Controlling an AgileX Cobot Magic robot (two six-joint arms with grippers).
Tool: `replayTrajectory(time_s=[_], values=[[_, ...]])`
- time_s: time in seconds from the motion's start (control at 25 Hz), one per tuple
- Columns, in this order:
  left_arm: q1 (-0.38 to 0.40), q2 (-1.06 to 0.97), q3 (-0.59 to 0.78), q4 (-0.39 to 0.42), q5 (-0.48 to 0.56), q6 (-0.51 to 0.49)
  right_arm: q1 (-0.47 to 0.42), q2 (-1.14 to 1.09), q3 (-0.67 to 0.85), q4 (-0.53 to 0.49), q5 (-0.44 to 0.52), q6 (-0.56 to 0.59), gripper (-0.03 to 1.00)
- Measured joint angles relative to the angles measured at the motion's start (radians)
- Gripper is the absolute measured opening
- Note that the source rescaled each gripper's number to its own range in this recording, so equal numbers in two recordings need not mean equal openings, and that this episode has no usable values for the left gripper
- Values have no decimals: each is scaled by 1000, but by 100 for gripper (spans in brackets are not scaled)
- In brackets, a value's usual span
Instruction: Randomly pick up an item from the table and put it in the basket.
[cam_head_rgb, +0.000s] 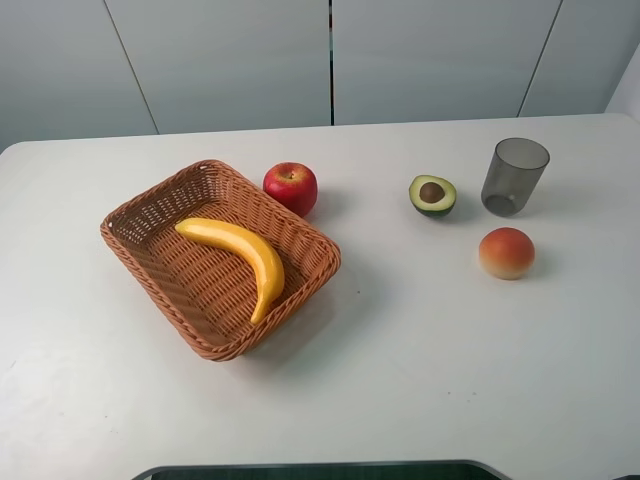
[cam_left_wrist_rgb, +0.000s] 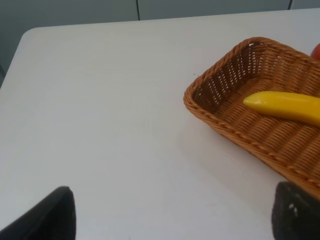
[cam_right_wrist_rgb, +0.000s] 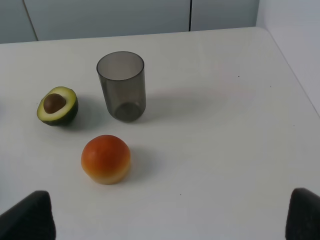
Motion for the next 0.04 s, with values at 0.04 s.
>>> replayTrajectory(time_s=[0.04], values=[[0, 0, 0, 0, 0, 0, 0, 0, 0, 0, 0, 0, 100]])
